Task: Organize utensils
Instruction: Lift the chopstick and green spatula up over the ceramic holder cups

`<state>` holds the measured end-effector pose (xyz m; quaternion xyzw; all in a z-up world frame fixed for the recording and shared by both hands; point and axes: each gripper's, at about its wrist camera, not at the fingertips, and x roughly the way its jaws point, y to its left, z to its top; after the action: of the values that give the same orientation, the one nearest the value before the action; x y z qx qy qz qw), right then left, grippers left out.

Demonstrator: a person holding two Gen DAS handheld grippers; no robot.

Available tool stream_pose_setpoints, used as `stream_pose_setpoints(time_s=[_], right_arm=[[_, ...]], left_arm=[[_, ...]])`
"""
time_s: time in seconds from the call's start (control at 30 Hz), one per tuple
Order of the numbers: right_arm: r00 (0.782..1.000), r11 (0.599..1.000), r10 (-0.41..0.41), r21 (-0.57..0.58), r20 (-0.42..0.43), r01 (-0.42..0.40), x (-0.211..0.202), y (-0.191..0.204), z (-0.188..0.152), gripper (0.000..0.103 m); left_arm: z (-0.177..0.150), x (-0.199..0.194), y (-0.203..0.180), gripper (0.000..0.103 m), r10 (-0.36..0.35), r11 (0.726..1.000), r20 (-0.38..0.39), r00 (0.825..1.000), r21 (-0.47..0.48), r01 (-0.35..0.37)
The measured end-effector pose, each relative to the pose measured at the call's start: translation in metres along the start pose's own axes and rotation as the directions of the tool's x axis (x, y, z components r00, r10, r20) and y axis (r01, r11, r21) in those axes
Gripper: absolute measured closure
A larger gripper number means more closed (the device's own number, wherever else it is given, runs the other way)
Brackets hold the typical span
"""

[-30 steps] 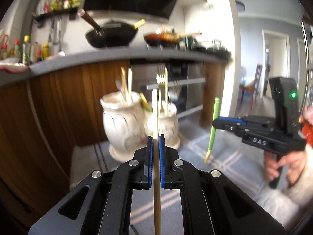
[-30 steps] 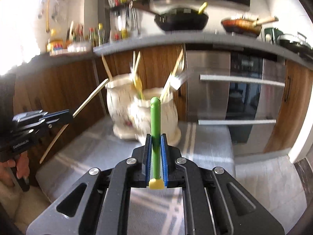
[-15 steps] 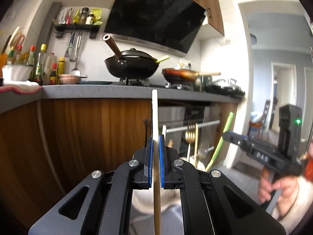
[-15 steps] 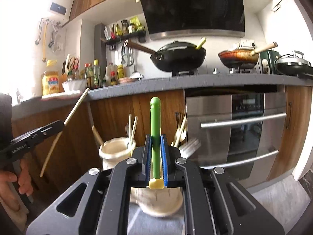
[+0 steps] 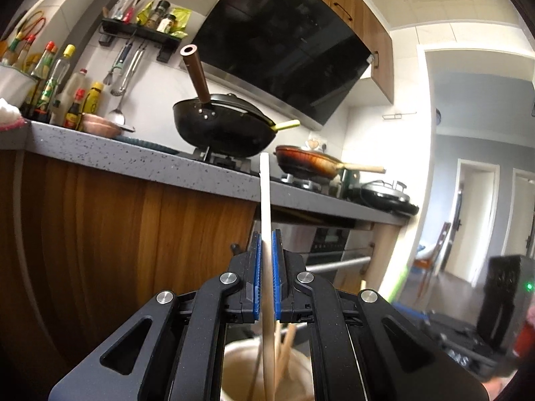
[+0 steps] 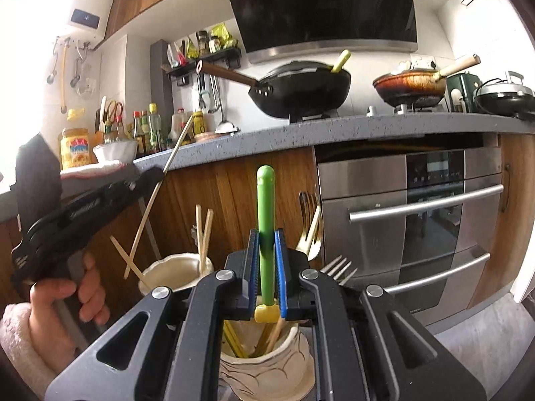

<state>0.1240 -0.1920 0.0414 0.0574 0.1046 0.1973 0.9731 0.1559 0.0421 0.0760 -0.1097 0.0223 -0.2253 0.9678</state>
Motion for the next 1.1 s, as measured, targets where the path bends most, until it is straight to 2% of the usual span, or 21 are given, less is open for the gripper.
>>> stream_pose_setpoints(time_s=[0.2,0.57,0.9,1.07,1.1], right_arm=[[0.999,0.999,0.014,-0.041,-0.048,-0.016,0.007,0.003,-0.010,0.094],[0.989,0.997,0.008,-0.069,-0.146,-0.018,0.019,0.007,-0.024,0.094],[0.984,0.996,0.002,-0.093,-0.179,-0.019,0.024,0.013,-0.030,0.094],[0.985,0.995,0.006,-0.100,-0.175,-0.024,0.022,0.016,-0.031,0.094],[0.985,0.994,0.006,-0.105,-0.173,-0.025,0.022,0.017,-0.031,0.093]], left_arm=[[-0.012,0.010,0.008,0.096,0.007,1.000,-0.012,1.000,-0.016,-0.007],[-0.025,-0.026,0.011,0.096,0.022,0.999,-0.050,0.999,0.034,-0.020],[-0.043,-0.044,0.004,0.096,0.061,0.993,-0.141,0.988,0.114,-0.045],[-0.048,-0.044,0.000,0.096,0.077,0.989,-0.156,0.985,0.138,-0.055],[-0.048,-0.045,-0.001,0.093,0.080,0.988,-0.154,0.985,0.144,-0.058]])
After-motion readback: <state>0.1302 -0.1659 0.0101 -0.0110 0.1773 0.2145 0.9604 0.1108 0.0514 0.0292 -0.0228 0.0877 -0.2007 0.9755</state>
